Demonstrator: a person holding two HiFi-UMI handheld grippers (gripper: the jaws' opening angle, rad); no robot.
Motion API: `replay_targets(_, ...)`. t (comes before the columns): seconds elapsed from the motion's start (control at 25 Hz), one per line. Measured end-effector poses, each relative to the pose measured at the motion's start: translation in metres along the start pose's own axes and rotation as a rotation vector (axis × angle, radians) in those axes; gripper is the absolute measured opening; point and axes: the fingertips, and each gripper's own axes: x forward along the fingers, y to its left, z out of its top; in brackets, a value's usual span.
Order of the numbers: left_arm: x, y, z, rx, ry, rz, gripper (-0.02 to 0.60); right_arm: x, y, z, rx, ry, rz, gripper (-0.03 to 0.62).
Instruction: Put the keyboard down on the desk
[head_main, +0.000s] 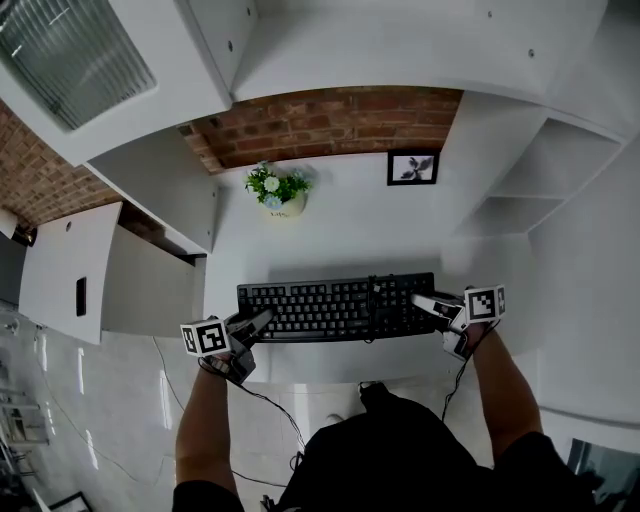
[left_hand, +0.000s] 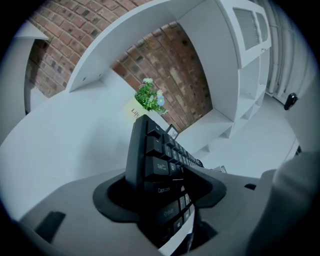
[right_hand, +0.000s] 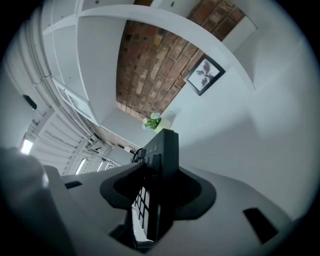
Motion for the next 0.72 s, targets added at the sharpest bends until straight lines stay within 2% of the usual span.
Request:
replay_targets(0.32,0.020,0.031,-0.004,-0.046,0.036,0.067,0.307,0.021,-0.035,0.000,0.066,0.042,-0.055,0.193)
replay_targets(0.72,0.030,0.048,-0.003,-0.039,0.052,0.153,0.331,0.034,-0.056,0.001,0.076,0.067,-0.150,0.218)
